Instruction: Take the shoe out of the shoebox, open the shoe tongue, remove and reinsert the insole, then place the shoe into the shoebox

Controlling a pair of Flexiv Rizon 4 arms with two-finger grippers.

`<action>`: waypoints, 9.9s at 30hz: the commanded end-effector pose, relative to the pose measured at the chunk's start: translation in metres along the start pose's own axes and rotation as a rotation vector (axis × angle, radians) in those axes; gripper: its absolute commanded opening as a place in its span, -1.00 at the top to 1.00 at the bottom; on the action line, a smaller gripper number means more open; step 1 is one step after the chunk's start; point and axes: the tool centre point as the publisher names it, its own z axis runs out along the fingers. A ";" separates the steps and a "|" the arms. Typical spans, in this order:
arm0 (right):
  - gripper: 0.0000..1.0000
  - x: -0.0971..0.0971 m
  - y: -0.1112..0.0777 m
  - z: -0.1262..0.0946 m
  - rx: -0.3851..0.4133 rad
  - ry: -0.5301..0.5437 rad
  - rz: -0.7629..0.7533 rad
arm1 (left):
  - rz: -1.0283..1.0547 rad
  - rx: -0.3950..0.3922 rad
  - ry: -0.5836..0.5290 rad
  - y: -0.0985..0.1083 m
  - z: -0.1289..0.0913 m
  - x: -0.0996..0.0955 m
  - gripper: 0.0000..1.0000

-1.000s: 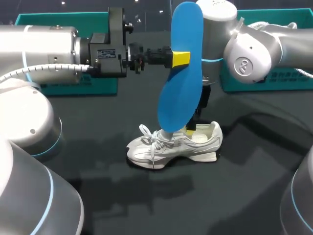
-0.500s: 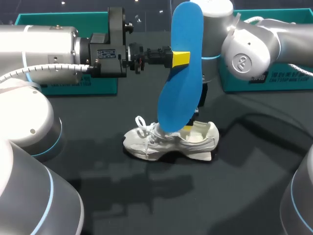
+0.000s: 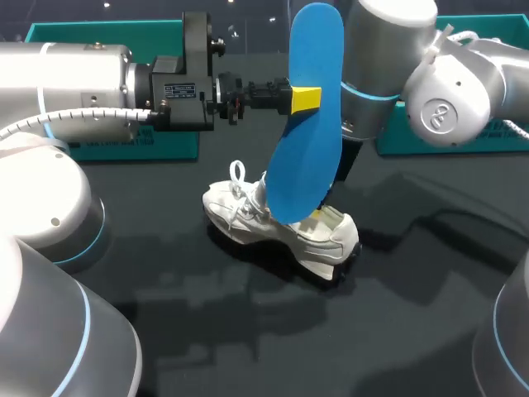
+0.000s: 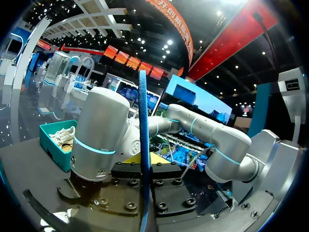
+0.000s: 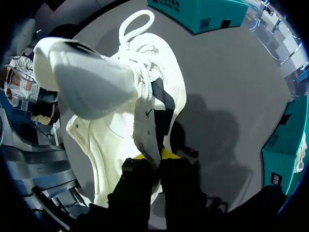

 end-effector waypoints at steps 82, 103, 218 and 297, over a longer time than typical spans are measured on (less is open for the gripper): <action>-0.93 0.011 -0.027 0.047 -0.244 -0.047 0.889 | 0.001 0.001 0.000 0.001 -0.001 0.001 1.00; -1.00 0.006 -0.038 -0.001 -0.369 0.067 0.765 | 0.001 0.001 0.000 0.001 -0.001 0.001 1.00; -1.00 -0.036 0.010 -0.169 -0.700 0.813 0.724 | 2.038 0.099 -0.006 0.103 0.037 -0.132 1.00; 1.00 0.014 0.025 -0.129 -0.725 0.978 0.749 | 2.003 -0.309 0.110 0.096 -0.035 -0.153 -1.00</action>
